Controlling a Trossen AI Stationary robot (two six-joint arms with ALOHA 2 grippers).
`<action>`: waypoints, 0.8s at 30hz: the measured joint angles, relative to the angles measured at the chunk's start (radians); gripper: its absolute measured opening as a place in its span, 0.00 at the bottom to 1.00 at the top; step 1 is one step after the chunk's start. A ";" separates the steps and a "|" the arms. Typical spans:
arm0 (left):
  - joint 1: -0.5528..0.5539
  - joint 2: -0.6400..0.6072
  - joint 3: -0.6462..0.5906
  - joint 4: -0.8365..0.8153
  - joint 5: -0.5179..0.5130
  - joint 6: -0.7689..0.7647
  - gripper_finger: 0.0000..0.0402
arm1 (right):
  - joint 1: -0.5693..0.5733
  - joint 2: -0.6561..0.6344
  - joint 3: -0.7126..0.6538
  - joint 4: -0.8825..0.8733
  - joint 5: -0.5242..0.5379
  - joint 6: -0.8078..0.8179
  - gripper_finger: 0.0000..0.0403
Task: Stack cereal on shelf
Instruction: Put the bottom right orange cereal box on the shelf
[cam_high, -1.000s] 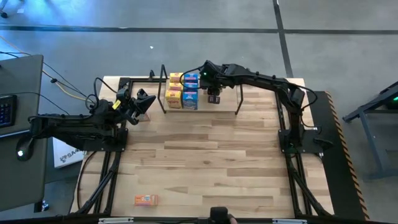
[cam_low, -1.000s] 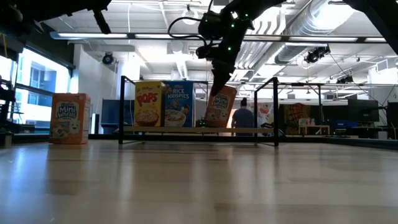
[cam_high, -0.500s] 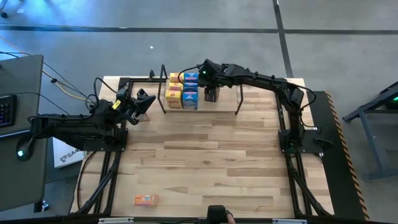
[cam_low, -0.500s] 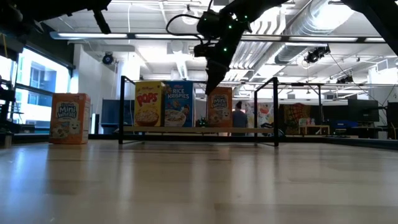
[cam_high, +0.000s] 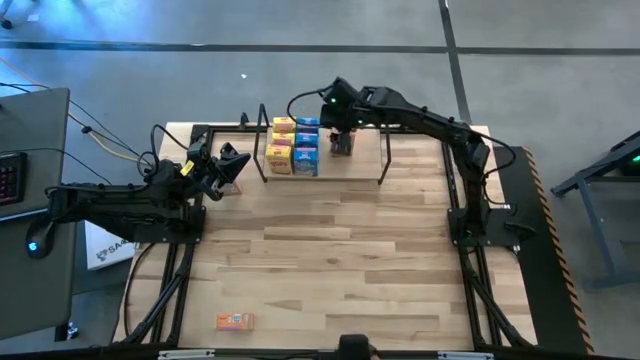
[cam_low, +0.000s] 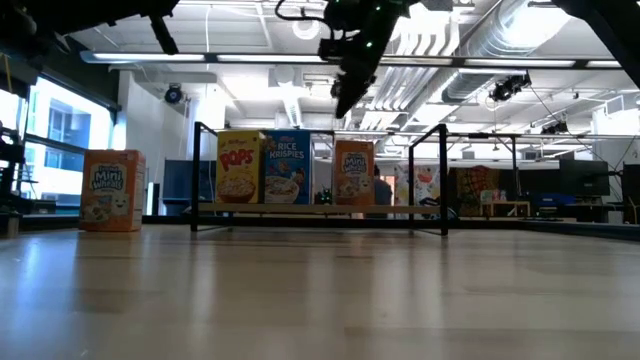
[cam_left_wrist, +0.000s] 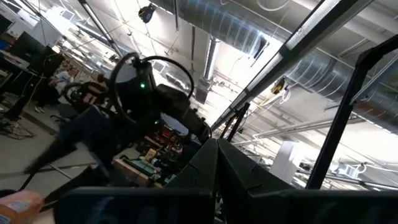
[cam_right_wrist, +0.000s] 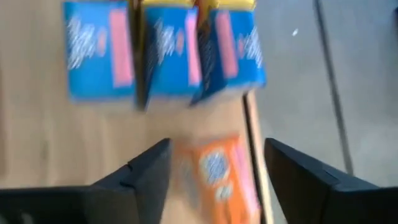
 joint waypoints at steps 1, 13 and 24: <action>0.000 0.000 0.000 0.000 0.000 0.000 0.00 | 0.000 -0.009 0.001 -0.040 -0.002 0.002 0.52; 0.000 0.000 0.000 0.000 -0.022 0.065 0.00 | -0.011 -0.373 -0.587 0.123 -0.019 0.264 0.02; 0.000 0.000 0.000 0.000 -0.046 0.061 0.00 | -0.010 -0.347 -0.770 0.428 0.225 0.448 0.00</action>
